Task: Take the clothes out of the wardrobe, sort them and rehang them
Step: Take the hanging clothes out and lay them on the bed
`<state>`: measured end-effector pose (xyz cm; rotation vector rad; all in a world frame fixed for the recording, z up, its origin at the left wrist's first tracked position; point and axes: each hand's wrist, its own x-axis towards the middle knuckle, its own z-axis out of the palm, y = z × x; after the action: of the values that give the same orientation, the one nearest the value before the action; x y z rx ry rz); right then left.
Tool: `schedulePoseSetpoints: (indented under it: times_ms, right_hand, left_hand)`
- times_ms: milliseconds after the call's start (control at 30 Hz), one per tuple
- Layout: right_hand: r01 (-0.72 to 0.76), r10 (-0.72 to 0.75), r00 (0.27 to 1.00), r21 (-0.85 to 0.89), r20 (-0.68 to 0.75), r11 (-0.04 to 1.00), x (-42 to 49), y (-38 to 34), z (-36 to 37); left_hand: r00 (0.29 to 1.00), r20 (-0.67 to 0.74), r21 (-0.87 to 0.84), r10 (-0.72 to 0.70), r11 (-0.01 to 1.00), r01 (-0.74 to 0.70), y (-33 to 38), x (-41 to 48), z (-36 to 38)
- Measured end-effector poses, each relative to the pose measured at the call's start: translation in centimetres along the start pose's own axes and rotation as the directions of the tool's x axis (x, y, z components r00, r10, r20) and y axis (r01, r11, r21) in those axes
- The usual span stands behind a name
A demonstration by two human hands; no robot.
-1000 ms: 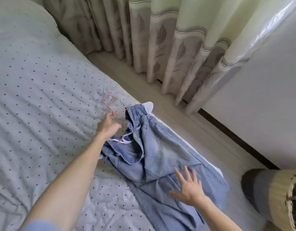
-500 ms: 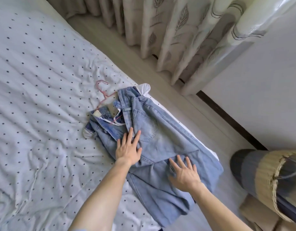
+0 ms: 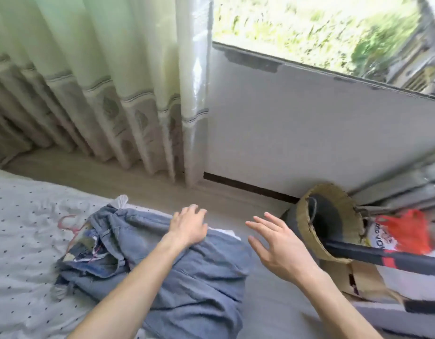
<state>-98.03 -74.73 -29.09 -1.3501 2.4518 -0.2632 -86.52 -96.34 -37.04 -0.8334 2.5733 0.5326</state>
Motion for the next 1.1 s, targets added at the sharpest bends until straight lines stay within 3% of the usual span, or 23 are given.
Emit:
schedulePoseSetpoints:
  times_ms: [100,233,400,600,867,1100]
  right_hand:
    - [-0.084,0.09,0.977,0.043,-0.193,0.996,-6.7,4.4,-5.3]
    - [-0.215,0.25,0.879,0.132,-0.407,0.968,-17.5,10.2,-10.2]
    - [-0.409,0.492,0.627,0.283,-0.603,0.868,-32.5,16.2,-12.9]
    - [-0.591,0.695,0.323,0.437,-0.642,0.678,-47.7,22.6,-13.1]
    - [-0.724,0.769,0.125,0.472,-0.627,0.503,-60.4,29.1,-15.2]
    - [-0.819,0.647,-0.065,0.411,-0.76,0.401,-65.5,35.5,-18.3]
  left_hand:
    - [0.963,-0.127,0.077,0.237,0.97,-0.229,10.3,-1.2,-3.2]
    - [0.825,-0.219,0.176,0.522,0.852,-0.492,24.6,-4.4,-6.0]
    - [0.53,-0.274,0.222,0.803,0.589,-0.777,40.3,-11.9,-5.4]
    - [0.232,-0.18,0.289,0.956,0.277,-0.916,55.5,-18.6,-0.3]
    - [0.169,-0.013,0.252,0.986,0.167,-0.953,70.8,-23.9,4.9]
    - [0.13,0.048,0.136,0.99,0.122,-0.983,81.8,-23.6,7.1]
